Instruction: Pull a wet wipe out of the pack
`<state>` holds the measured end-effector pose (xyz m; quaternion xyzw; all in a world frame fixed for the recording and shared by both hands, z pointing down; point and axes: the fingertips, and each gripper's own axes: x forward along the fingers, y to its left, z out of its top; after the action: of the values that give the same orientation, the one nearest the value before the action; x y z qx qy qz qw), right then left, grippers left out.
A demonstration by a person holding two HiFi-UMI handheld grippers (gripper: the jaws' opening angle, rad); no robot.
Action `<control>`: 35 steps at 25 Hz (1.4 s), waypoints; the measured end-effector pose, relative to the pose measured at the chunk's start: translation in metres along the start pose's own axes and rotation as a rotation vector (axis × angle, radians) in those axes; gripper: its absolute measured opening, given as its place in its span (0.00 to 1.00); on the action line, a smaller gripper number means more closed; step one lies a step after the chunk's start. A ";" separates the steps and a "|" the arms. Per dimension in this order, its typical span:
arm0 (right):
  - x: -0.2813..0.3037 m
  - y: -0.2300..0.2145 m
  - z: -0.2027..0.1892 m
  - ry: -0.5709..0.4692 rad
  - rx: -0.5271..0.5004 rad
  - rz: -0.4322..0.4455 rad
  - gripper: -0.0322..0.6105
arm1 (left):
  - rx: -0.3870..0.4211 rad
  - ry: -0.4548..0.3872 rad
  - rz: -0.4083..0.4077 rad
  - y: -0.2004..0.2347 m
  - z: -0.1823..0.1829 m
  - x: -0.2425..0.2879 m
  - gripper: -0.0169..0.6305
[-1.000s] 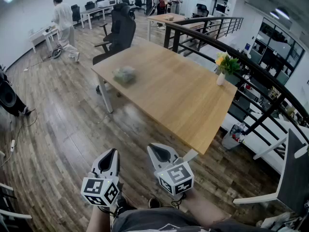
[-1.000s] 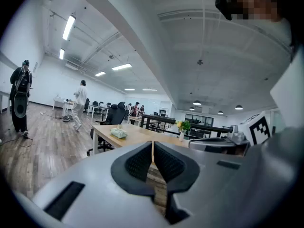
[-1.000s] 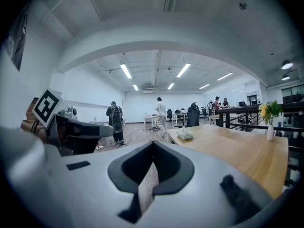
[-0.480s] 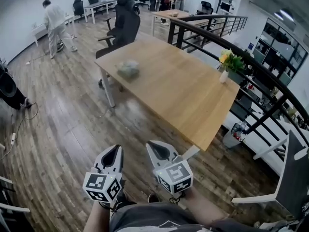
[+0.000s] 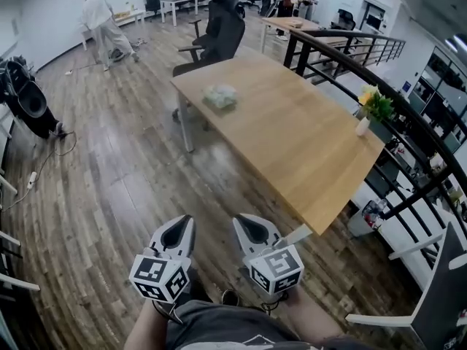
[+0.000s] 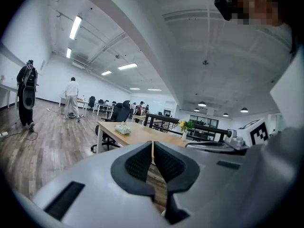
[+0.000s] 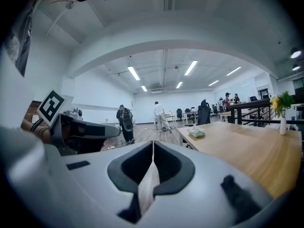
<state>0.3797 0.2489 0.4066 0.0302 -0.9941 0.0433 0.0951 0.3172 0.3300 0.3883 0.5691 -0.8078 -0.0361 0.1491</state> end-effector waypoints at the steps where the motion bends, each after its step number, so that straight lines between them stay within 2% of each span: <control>1: 0.002 -0.001 0.000 0.004 -0.002 -0.005 0.09 | -0.002 -0.002 0.004 0.002 0.001 0.000 0.06; 9: 0.033 -0.022 0.000 0.030 -0.056 -0.077 0.09 | -0.013 0.007 0.001 0.033 0.002 0.028 0.06; 16: 0.089 -0.046 -0.003 0.072 -0.036 -0.119 0.09 | -0.012 0.030 -0.042 0.076 0.013 0.073 0.06; 24: 0.169 -0.073 0.009 0.099 -0.021 -0.164 0.09 | -0.022 0.061 -0.070 0.149 0.038 0.133 0.07; 35: 0.245 -0.102 0.026 0.133 0.011 -0.263 0.09 | -0.021 0.069 -0.133 0.225 0.076 0.187 0.07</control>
<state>0.1416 0.1320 0.4367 0.1576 -0.9728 0.0377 0.1653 0.0335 0.2263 0.4045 0.6208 -0.7622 -0.0348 0.1802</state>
